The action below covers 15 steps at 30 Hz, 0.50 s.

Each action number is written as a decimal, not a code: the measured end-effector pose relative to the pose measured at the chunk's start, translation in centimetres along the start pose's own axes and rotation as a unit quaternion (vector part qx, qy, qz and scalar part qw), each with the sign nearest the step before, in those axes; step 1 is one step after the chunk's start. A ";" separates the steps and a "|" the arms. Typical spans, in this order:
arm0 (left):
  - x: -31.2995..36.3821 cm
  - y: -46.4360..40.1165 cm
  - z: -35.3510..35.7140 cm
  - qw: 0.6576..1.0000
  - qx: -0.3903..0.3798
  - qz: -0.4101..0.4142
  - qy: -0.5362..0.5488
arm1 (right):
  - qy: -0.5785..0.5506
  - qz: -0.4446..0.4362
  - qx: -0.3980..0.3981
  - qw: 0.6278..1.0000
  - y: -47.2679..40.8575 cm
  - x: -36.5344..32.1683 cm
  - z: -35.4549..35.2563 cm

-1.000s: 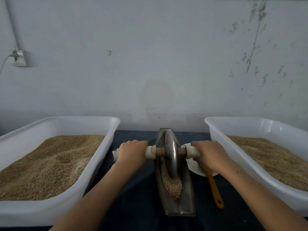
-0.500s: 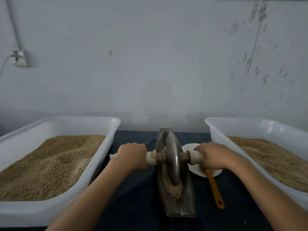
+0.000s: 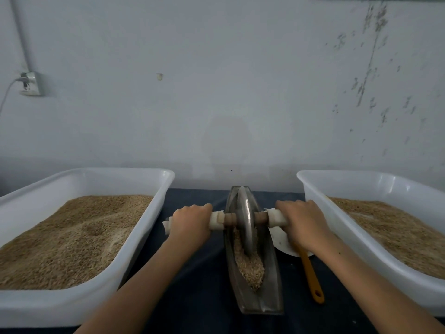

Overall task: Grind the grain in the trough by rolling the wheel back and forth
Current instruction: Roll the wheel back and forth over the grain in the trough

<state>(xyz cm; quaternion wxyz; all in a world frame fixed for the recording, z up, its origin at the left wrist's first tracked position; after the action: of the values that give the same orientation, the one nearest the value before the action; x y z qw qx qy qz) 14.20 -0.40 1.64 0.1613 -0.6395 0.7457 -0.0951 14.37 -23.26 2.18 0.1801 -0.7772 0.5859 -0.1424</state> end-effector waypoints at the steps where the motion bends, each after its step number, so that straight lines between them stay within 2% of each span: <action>1: 0.0 0.0 0.0 1.000 0.004 0.000 0.001 | 0.004 -0.002 -0.004 1.000 0.0 0.0 0.0; 3: 0.0 0.1 0.0 1.000 -0.006 0.003 -0.004 | 0.002 0.002 -0.034 0.999 -0.1 0.1 -0.2; 9: -0.1 -0.3 -1.0 0.992 -0.115 0.039 -0.033 | -0.024 0.042 -0.256 0.965 -0.3 0.7 -1.4; 12: -0.3 -0.3 -1.3 0.986 -0.158 0.046 -0.018 | -0.034 0.047 -0.285 0.957 -0.3 0.7 -1.6; 15: -0.3 -0.3 -1.1 0.989 -0.145 0.032 -0.019 | -0.024 0.036 -0.252 0.967 -0.3 0.6 -1.4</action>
<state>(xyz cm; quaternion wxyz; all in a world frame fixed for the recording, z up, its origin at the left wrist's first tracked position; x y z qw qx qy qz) 14.10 -0.21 2.82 0.0842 -0.6334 0.7686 0.0317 14.23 -23.89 3.57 -0.0026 -0.7793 0.6256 0.0356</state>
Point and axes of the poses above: each hand's wrist, its own y-axis away from the middle knuckle, its own z-axis out of the palm, x = y × z, the point moved 2 cm from there along -y, towards the middle knuckle, and after that the axes turned 5 degrees about -y, right-handed, at the moved point
